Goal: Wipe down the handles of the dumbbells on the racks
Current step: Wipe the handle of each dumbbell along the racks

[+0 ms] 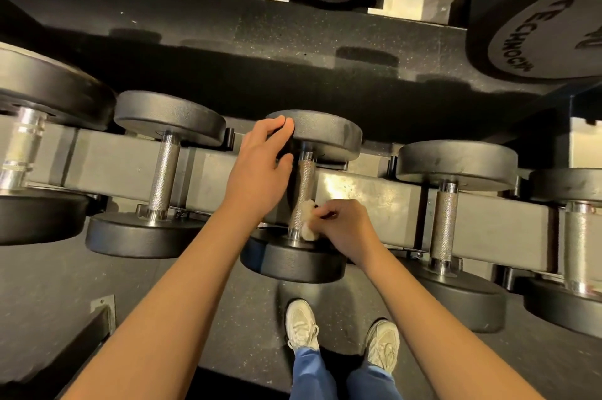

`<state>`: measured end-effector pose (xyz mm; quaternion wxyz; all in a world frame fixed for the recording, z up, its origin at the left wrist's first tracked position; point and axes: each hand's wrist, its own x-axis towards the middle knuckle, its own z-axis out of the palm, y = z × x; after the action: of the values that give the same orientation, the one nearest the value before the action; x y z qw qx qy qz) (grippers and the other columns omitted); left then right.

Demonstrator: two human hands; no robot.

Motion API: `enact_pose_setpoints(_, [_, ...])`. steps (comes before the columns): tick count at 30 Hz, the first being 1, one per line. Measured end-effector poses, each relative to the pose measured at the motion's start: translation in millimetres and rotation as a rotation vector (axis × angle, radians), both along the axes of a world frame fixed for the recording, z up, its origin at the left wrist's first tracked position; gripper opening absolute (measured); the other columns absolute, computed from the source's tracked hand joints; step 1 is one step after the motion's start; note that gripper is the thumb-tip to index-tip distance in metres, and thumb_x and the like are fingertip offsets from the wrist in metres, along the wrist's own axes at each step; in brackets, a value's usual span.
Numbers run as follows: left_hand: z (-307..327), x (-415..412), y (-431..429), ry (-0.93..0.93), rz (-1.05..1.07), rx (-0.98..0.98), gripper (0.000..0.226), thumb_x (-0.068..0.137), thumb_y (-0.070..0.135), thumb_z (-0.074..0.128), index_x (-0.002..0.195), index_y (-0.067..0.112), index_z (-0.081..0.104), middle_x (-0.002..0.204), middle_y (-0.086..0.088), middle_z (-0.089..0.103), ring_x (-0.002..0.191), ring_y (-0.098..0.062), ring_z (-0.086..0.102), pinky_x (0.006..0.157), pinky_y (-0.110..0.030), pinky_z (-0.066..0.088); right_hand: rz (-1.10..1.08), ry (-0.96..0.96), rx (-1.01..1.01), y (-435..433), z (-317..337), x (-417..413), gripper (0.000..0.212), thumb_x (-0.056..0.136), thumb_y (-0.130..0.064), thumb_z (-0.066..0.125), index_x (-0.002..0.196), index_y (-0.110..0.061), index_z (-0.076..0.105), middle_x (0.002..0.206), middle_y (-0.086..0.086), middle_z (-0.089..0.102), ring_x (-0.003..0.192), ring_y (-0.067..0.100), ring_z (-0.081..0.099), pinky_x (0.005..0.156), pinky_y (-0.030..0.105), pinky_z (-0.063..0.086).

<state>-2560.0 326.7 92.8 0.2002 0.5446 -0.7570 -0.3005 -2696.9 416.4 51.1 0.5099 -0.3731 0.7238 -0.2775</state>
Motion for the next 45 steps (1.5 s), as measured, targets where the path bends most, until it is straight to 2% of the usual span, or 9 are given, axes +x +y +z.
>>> enact_pose_setpoints(6, [19, -2, 0, -0.134, -0.068, 0.080, 0.058, 0.096, 0.017, 0.053, 0.149, 0.019, 0.028, 0.151, 0.004, 0.025, 0.137, -0.012, 0.027, 0.102, -0.019, 0.023, -0.196, -0.056, -0.098, 3, 42, -17, 0.038, 0.080, 0.006, 0.063, 0.053, -0.021, 0.068, 0.058, -0.001, 0.063, 0.064, 0.022, 0.060, 0.076, 0.044, 0.055])
enact_pose_setpoints(12, [71, -15, 9, -0.154, -0.108, 0.256, 0.050, 0.099, 0.023, 0.049, 0.146, 0.013, 0.034, 0.147, -0.003, 0.032, 0.132, -0.018, 0.036, 0.106, -0.028, 0.030, -0.224, -0.046, -0.208, 22, 123, -42, 0.019, 0.085, -0.008, 0.064, 0.067, -0.005, 0.068, 0.063, 0.004, 0.059, 0.064, 0.015, 0.054, 0.071, 0.034, 0.049])
enact_pose_setpoints(16, [122, -27, 9, -0.039, -0.089, 0.191, 0.045, 0.099, 0.022, 0.047, 0.143, 0.014, 0.040, 0.138, -0.001, 0.042, 0.126, -0.016, 0.042, 0.106, -0.028, 0.032, -0.221, 0.116, -0.257, 22, 177, -60, 0.018, 0.085, -0.016, 0.067, 0.078, -0.032, 0.068, 0.074, -0.005, 0.067, 0.072, 0.010, 0.061, 0.071, 0.029, 0.050])
enact_pose_setpoints(22, [196, -65, -9, 0.075, -0.120, 0.026, 0.043, 0.098, 0.022, 0.050, 0.139, 0.015, 0.045, 0.135, 0.000, 0.049, 0.123, -0.010, 0.046, 0.099, -0.021, 0.033, -0.270, 0.294, -0.552, 0, 275, -97, 0.025, 0.086, -0.016, 0.067, 0.076, -0.039, 0.063, 0.065, -0.014, 0.061, 0.063, -0.005, 0.054, 0.061, 0.010, 0.042])
enact_pose_setpoints(26, [227, -107, -27, 0.089, -0.165, -0.008, 0.043, 0.098, 0.023, 0.049, 0.140, 0.012, 0.044, 0.138, -0.004, 0.047, 0.128, -0.017, 0.044, 0.107, -0.032, 0.036, -0.363, 0.474, -0.721, -31, 315, -143, 0.008, 0.089, -0.019, 0.064, 0.086, -0.023, 0.070, 0.074, -0.004, 0.064, 0.072, 0.009, 0.059, 0.067, 0.023, 0.047])
enact_pose_setpoints(31, [249, -169, -41, 0.110, -0.181, 0.048, 0.046, 0.101, 0.025, 0.042, 0.144, 0.011, 0.036, 0.146, -0.005, 0.038, 0.134, -0.020, 0.036, 0.109, -0.026, 0.026, -0.443, 0.641, -0.667, -80, 322, -207, 0.019, 0.093, -0.017, 0.057, 0.103, -0.008, 0.070, 0.095, 0.009, 0.067, 0.089, 0.023, 0.060, 0.074, 0.023, 0.040])
enact_pose_setpoints(34, [252, -201, -49, 0.066, -0.215, 0.093, 0.047, 0.102, 0.031, 0.038, 0.144, 0.012, 0.035, 0.144, -0.006, 0.039, 0.132, -0.021, 0.037, 0.110, -0.030, 0.027, -0.445, 0.603, -0.619, -99, 312, -228, 0.020, 0.093, -0.021, 0.056, 0.104, -0.010, 0.069, 0.097, 0.008, 0.067, 0.091, 0.023, 0.060, 0.076, 0.034, 0.047])
enact_pose_setpoints(41, [255, -225, -86, -0.163, -0.231, 0.105, 0.045, 0.103, 0.033, 0.032, 0.142, 0.012, 0.040, 0.141, -0.008, 0.043, 0.131, -0.024, 0.034, 0.109, -0.035, 0.028, -0.457, 0.536, -0.501, -136, 297, -242, 0.019, 0.091, -0.020, 0.060, 0.105, -0.013, 0.070, 0.096, 0.007, 0.069, 0.088, 0.024, 0.063, 0.068, 0.029, 0.045])
enact_pose_setpoints(45, [260, -227, -109, -0.132, -0.254, 0.099, 0.048, 0.103, 0.029, 0.036, 0.147, 0.011, 0.032, 0.147, -0.007, 0.034, 0.135, -0.022, 0.032, 0.110, -0.034, 0.027, -0.463, 0.530, -0.478, -137, 293, -242, 0.018, 0.090, -0.020, 0.062, 0.104, -0.013, 0.070, 0.093, 0.003, 0.068, 0.082, 0.014, 0.058, 0.065, 0.026, 0.040])
